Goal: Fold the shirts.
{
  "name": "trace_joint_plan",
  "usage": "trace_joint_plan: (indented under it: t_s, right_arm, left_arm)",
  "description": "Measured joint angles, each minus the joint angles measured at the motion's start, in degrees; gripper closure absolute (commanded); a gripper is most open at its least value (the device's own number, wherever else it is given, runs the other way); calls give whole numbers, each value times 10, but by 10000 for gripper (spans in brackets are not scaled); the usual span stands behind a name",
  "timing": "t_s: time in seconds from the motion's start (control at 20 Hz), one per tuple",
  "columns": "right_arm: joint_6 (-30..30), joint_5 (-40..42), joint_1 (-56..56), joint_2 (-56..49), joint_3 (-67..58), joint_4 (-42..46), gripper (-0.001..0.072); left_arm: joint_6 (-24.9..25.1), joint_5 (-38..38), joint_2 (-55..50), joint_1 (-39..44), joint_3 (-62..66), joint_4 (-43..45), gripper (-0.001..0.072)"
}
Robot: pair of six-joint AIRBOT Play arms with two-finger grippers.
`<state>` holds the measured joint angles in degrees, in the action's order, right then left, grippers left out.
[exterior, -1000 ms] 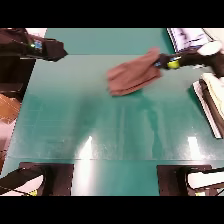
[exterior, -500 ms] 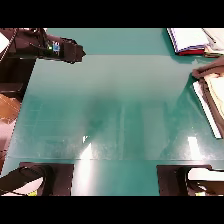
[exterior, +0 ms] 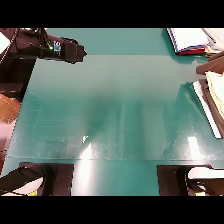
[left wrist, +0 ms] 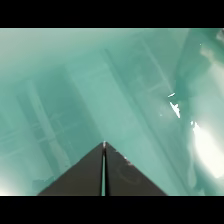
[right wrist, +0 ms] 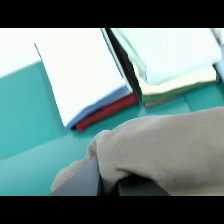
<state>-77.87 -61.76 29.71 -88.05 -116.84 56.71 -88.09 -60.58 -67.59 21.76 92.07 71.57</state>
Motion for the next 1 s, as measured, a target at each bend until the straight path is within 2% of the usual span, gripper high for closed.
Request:
trace_joint_plan:
  t_s: [0.15, 0.4, 0.8, 0.85, 0.9, 0.95, 1.0]
  right_arm:
    - [17, 6, 11, 31, 20, 0, 697]
    - [51, -47, 56, 75, 81, 11, 696]
    - [64, -129, 142, 166, 304, 188, 692]
    - [64, -132, 154, 176, 333, 200, 643]
    - [64, -134, 166, 186, 361, 209, 432]
    - [64, -137, 177, 195, 386, 220, 173]
    - [64, -137, 189, 202, 408, 227, 51]
  left_arm:
    - [0, 0, 0, 0, 0, 0, 683]
    - [0, -1, 0, 0, 0, 0, 683]
    - [0, -1, 0, 0, 0, 0, 683]
    - [0, -1, 0, 0, 0, 0, 682]
    - [0, -1, 0, 0, 0, 0, 683]
    - [0, -1, 0, 0, 0, 0, 683]
    - [0, -1, 0, 0, 0, 0, 682]
